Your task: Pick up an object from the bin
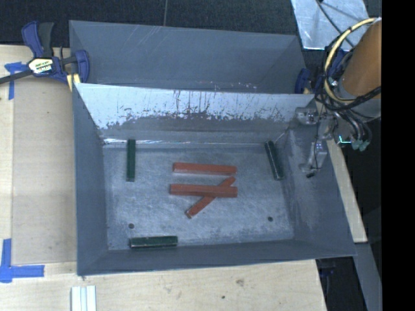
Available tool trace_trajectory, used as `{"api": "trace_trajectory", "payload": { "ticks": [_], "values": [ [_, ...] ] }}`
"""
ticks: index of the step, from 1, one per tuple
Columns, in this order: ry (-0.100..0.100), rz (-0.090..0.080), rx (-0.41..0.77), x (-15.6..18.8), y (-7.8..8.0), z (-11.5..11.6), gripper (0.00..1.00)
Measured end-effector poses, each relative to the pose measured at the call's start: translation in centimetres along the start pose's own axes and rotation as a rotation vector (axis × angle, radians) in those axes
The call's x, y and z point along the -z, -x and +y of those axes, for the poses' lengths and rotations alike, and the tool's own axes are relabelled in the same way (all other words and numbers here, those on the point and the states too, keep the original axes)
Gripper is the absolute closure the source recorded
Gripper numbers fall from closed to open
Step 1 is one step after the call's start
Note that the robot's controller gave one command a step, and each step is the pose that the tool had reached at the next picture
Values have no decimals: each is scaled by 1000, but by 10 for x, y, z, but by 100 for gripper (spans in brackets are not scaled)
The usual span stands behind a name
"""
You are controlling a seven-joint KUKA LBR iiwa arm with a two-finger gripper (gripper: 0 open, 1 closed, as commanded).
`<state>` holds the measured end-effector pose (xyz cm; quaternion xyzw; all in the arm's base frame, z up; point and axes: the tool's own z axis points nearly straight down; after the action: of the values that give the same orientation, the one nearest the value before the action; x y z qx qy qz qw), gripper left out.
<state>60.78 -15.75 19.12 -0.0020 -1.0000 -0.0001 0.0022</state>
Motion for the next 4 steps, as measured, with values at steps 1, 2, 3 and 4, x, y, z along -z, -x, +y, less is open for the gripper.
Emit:
{"api": "trace_trajectory", "payload": {
  "ticks": [1, 2, 3, 4],
  "values": [
    [2, 2, 95, -126, 14, 92, 0],
    [3, -11, 172, -89, 6, 196, 0],
    [-1, -12, 291, -74, 5, 214, 0],
    [-3, -14, 416, -116, -1, 226, 0]
  ]
}}
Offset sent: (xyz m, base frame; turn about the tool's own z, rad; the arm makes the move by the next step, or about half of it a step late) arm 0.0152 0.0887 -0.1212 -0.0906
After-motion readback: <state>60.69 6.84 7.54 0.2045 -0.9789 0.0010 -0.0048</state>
